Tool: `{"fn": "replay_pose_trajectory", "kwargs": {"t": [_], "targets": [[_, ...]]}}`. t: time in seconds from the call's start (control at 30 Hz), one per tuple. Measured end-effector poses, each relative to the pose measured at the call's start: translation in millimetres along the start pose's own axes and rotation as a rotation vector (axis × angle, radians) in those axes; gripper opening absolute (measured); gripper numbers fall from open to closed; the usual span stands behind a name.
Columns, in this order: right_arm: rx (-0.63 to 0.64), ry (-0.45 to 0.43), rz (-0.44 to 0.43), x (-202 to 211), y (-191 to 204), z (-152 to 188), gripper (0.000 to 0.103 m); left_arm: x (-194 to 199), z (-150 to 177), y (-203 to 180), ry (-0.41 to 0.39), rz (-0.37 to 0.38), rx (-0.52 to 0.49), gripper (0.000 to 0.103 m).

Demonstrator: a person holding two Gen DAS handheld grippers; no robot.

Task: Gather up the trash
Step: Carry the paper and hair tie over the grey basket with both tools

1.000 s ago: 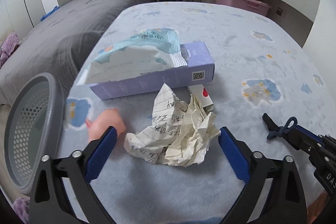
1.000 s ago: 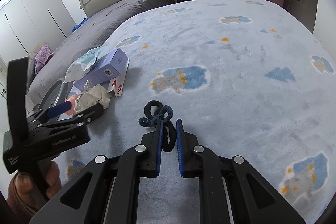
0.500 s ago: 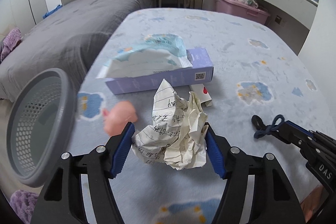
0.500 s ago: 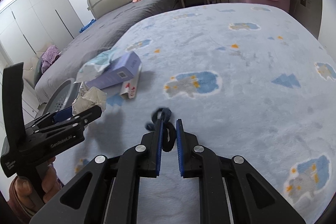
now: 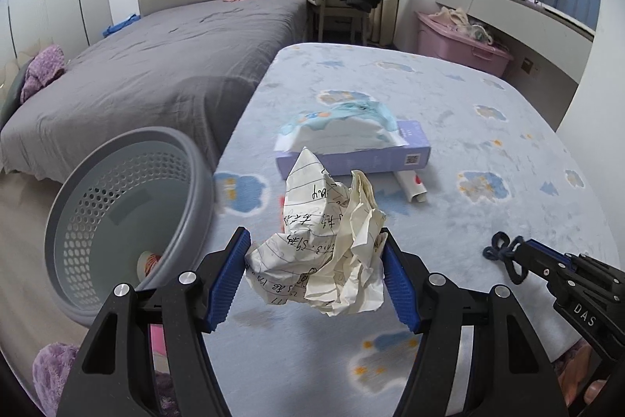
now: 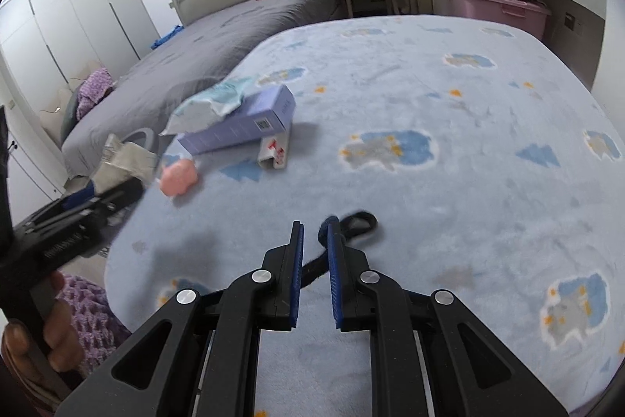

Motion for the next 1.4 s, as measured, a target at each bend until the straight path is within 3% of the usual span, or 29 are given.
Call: {"fn": "replay_pose_trajectory", "kwargs": {"t": [0.17,0.3,0.4,0.63,0.73,0.93,1.17,1.4], "targets": [[-0.007,0.021,0.045,-5.0,-8.6,8.3,0.013,2.1,4.2,9.3,-0.002,-0.005,0.02,0.064],[0.006,0.031,0.085,-10.0,-11.9,11.2,0.025,4.4,5.5,13.9,-0.01,-0.008,0.028,0.064],[0.025,0.042,0.09,-14.4,-9.4,12.5,0.026,4.2,5.7,15.4,-0.012,-0.009,0.029,0.064],[0.061,0.078,0.115,-30.6,-0.8,15.5,0.025,3.7,5.7,16.0,-0.012,-0.01,0.029,0.064],[0.067,0.072,0.126,-31.6,0.4,14.5,0.014,2.7,6.6,18.0,-0.008,-0.014,0.031,0.064],[0.068,0.064,0.119,-22.8,9.7,9.3,0.014,4.1,7.6,31.9,-0.011,-0.009,0.05,0.064],[0.111,0.017,0.026,-3.4,66.1,-14.3,0.014,19.6,4.7,74.8,-0.028,-0.052,0.067,0.064],[0.238,-0.029,-0.131,-3.5,174.3,-46.7,0.014,38.9,0.7,147.7,-0.046,-0.15,0.115,0.064]]}}
Point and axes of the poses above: each gripper's, at about its wrist camera, not at the fingertips, and x roughly against the way its jaws point, y to its left, z to its underside, the point moved 5 cm from there along -x, roughly the way its jaws point, and after that the axes turned 15 degrees about z, right-handed, at the moved point
